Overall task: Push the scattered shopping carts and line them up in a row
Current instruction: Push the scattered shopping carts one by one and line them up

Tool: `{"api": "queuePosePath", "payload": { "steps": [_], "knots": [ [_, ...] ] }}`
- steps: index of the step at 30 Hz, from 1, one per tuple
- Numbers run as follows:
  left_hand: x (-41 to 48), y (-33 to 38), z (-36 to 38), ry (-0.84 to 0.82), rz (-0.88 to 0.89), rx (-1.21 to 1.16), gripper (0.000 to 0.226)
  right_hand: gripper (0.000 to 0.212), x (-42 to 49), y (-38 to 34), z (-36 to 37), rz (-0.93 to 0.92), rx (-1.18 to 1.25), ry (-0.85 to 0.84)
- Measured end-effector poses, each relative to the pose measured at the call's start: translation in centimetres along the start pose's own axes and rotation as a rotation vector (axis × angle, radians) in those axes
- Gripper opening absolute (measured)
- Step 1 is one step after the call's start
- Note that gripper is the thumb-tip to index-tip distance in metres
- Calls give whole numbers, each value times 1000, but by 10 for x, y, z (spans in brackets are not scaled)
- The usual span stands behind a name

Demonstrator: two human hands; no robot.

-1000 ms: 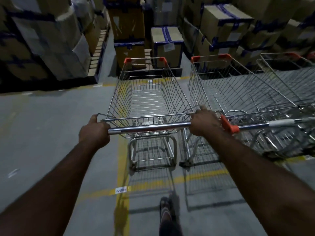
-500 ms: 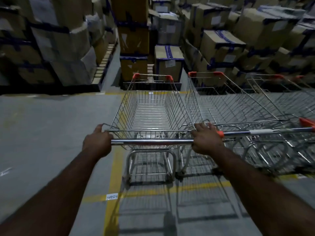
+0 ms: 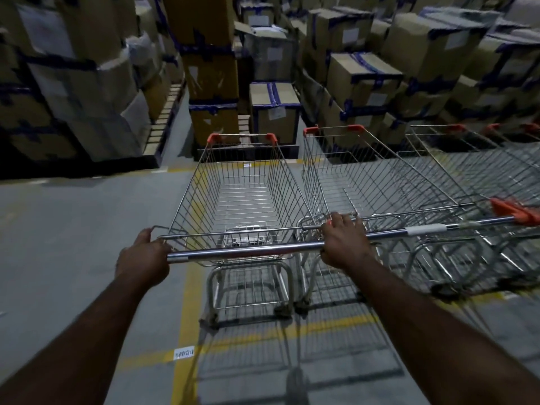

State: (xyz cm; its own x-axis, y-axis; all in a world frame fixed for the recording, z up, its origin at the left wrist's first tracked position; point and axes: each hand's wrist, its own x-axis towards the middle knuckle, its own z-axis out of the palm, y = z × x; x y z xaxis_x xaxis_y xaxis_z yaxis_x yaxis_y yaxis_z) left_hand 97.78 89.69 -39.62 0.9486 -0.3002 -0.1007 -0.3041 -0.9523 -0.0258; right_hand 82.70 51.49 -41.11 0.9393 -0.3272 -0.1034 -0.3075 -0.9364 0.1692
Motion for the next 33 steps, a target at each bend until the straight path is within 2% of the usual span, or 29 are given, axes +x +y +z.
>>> {"api": "queuePosePath", "payload": {
  "steps": [4,14,23,27,31,33],
  "knots": [
    [-1,7,-3,8,-24,-17,39,54,6,1,0,16,77,19],
    [-7,15,-10,22,-17,43,37,62,10,-3,-2,33,21,27],
    [-12,17,-5,17,-19,38,35,64,16,6,-4,-2,112,-30],
    [-4,9,2,-18,23,-3,38,75,15,5,-9,12,120,-95],
    [20,-14,8,-114,145,-88,63,102,14,14,-13,4,233,-149],
    [28,-23,11,-131,115,-70,71,106,11,22,-10,31,217,-119]
  ]
}}
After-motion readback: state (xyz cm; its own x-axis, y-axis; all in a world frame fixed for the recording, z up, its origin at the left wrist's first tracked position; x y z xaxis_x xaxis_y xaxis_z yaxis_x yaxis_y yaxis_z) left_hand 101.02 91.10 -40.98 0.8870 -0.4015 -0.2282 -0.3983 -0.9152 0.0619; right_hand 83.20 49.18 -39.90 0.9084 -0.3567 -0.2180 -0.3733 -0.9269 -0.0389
